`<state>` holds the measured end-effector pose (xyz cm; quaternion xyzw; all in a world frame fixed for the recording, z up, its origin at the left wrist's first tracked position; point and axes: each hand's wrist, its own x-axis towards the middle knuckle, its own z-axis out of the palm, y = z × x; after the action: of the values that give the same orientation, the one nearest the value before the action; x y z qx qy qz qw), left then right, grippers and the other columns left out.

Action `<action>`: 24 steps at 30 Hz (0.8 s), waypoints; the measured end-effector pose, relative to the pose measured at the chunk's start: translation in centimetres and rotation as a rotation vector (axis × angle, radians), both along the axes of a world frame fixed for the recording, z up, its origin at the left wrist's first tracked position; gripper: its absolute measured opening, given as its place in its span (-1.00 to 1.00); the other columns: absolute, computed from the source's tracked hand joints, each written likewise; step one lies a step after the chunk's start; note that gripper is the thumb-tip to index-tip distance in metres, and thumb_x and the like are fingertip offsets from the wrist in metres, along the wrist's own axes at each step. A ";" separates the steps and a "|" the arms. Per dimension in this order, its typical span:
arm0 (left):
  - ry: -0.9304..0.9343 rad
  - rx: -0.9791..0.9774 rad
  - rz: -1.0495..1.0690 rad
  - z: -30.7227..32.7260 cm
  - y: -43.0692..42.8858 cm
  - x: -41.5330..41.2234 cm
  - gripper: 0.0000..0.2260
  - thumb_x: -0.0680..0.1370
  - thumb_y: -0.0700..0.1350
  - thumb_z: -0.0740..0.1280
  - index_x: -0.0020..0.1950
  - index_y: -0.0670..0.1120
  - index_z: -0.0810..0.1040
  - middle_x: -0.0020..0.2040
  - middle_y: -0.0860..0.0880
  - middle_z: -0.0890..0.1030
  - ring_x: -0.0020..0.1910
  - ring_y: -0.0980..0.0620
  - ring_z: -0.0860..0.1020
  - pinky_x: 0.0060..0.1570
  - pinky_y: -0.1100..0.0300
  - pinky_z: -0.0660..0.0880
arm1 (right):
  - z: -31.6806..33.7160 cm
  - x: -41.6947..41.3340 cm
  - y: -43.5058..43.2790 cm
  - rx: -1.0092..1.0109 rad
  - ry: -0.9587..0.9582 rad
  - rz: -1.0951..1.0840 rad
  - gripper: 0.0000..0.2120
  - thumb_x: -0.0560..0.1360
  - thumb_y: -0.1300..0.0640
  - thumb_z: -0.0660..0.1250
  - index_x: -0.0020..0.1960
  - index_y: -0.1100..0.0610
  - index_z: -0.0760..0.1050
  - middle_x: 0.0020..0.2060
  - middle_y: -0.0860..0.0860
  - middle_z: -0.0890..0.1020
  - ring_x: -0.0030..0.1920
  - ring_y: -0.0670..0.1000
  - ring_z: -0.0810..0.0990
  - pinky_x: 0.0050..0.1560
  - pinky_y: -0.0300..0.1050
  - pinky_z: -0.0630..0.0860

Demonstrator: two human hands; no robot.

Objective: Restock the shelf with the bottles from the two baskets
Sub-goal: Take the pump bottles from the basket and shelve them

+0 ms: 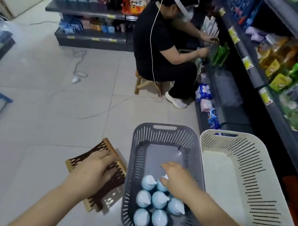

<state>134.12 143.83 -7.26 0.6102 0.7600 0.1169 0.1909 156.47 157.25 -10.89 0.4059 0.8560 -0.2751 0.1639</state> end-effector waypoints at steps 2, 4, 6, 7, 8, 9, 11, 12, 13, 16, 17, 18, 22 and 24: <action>-0.010 -0.006 -0.037 -1.1 0.7 -1.4 -0.72 0.52 -0.06 0.36 0.23 0.01 0.56 0.15 0.09 0.55 0.15 0.03 0.51 0.08 0.14 0.50 | -1.5 -1.7 -0.1 -0.031 -0.025 -0.010 -0.53 0.54 0.08 0.24 0.42 0.14 0.28 0.37 0.11 0.37 0.34 0.15 0.37 0.33 0.00 0.33; -0.029 -0.020 -0.056 -2.2 1.3 -2.4 -0.72 0.52 -0.07 0.36 0.23 0.02 0.56 0.16 0.09 0.56 0.15 0.03 0.52 0.07 0.15 0.50 | -3.2 -3.0 -0.2 -0.044 -0.062 -0.001 -0.55 0.54 0.07 0.25 0.39 0.15 0.31 0.33 0.11 0.40 0.30 0.16 0.41 0.28 0.01 0.37; -0.053 -0.014 -0.064 -3.3 1.8 -3.0 -0.72 0.51 -0.08 0.38 0.22 0.02 0.57 0.14 0.09 0.57 0.13 0.01 0.53 0.02 0.15 0.50 | -5.0 -3.8 -0.4 -0.057 -0.093 0.020 -0.57 0.53 0.07 0.27 0.36 0.14 0.33 0.29 0.11 0.45 0.26 0.16 0.45 0.23 0.03 0.42; -0.058 -0.015 -0.063 -3.8 2.0 -3.2 -0.72 0.50 -0.09 0.38 0.21 0.03 0.57 0.13 0.08 0.58 0.12 0.01 0.54 -0.01 0.17 0.48 | -5.9 -4.1 -0.4 -0.057 -0.112 0.044 -0.58 0.52 0.07 0.27 0.35 0.15 0.34 0.27 0.12 0.47 0.24 0.17 0.46 0.21 0.02 0.43; -0.055 -0.018 -0.059 -4.3 2.1 -3.2 -0.73 0.50 -0.09 0.39 0.21 0.03 0.57 0.12 0.08 0.58 0.12 0.02 0.54 -0.07 0.21 0.44 | -6.8 -4.4 -0.4 -0.055 -0.137 0.074 -0.60 0.52 0.09 0.28 0.32 0.16 0.35 0.24 0.12 0.48 0.21 0.17 0.48 0.17 0.00 0.44; -0.050 -0.024 -0.057 -4.7 2.2 -3.2 -0.73 0.50 -0.09 0.39 0.21 0.04 0.57 0.10 0.09 0.58 0.11 0.03 0.54 -0.14 0.27 0.39 | -7.5 -4.6 -0.4 -0.053 -0.165 0.105 -0.62 0.51 0.10 0.28 0.29 0.18 0.37 0.21 0.13 0.49 0.19 0.18 0.49 0.13 -0.01 0.44; -0.060 -0.032 -0.057 -5.8 2.3 -3.2 -0.72 0.49 -0.11 0.41 0.19 0.04 0.58 0.07 0.09 0.59 0.08 0.03 0.55 -0.21 0.37 0.29 | -9.0 -5.1 -0.4 -0.049 -0.222 0.170 -0.67 0.50 0.17 0.28 0.24 0.20 0.39 0.18 0.15 0.51 0.16 0.19 0.51 0.09 -0.01 0.44; -0.079 -0.030 -0.059 -6.4 2.2 -3.3 -0.72 0.48 -0.12 0.42 0.18 0.02 0.59 0.06 0.08 0.59 0.06 0.03 0.56 -0.18 0.36 0.33 | -9.8 -5.2 -0.3 -0.048 -0.249 0.205 -0.70 0.50 0.22 0.27 0.23 0.20 0.41 0.17 0.15 0.52 0.16 0.20 0.52 0.08 -0.01 0.45; -0.101 -0.029 -0.061 -7.1 2.1 -3.3 -0.72 0.47 -0.13 0.42 0.18 0.01 0.59 0.06 0.08 0.59 0.06 0.03 0.56 -0.11 0.32 0.41 | -10.4 -5.4 -0.3 -0.047 -0.268 0.234 -0.71 0.50 0.25 0.26 0.22 0.21 0.42 0.17 0.15 0.53 0.16 0.20 0.53 0.08 -0.01 0.45; -0.154 -0.029 -0.059 -8.5 1.8 -3.2 -0.73 0.50 -0.11 0.39 0.20 0.00 0.57 0.09 0.09 0.57 0.09 0.05 0.53 0.07 0.21 0.47 | -11.8 -5.3 0.1 -0.055 -0.255 0.241 -0.71 0.50 0.23 0.24 0.21 0.19 0.45 0.18 0.14 0.54 0.16 0.20 0.53 0.12 -0.01 0.45; -0.159 -0.027 -0.059 -8.7 1.7 -3.0 -0.73 0.51 -0.11 0.38 0.20 0.00 0.57 0.09 0.09 0.57 0.09 0.05 0.52 0.08 0.18 0.48 | -12.0 -5.3 0.3 -0.057 -0.239 0.223 -0.69 0.50 0.20 0.24 0.23 0.17 0.45 0.18 0.14 0.55 0.17 0.20 0.52 0.13 -0.01 0.45; -0.164 -0.027 -0.062 -8.9 1.8 -2.8 -0.74 0.51 -0.12 0.38 0.20 0.00 0.57 0.09 0.08 0.57 0.10 0.05 0.52 0.09 0.16 0.49 | -12.0 -5.2 0.6 -0.065 -0.232 0.204 -0.67 0.50 0.17 0.24 0.26 0.16 0.44 0.19 0.14 0.55 0.17 0.20 0.52 0.14 0.00 0.46; -0.206 -0.011 -0.078 -8.8 2.4 -1.9 -0.73 0.51 -0.12 0.37 0.21 0.02 0.56 0.06 0.09 0.57 0.09 0.08 0.51 0.12 0.16 0.46 | -10.4 -4.7 2.3 -0.084 -0.182 0.133 -0.64 0.52 0.12 0.22 0.30 0.15 0.41 0.20 0.17 0.55 0.19 0.20 0.50 0.14 0.00 0.45; -0.232 -0.011 -0.085 -8.7 3.1 -1.3 -0.71 0.51 -0.11 0.37 0.24 0.03 0.55 0.07 0.09 0.57 0.11 0.09 0.50 0.16 0.17 0.43 | -8.5 -4.1 3.4 -0.118 -0.104 0.035 -0.62 0.53 0.06 0.24 0.33 0.10 0.40 0.20 0.13 0.55 0.20 0.18 0.50 0.15 -0.03 0.43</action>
<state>132.78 146.89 -15.98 0.6232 0.7068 0.1745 0.2858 152.37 160.61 -19.38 0.3943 0.8356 -0.3005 0.2367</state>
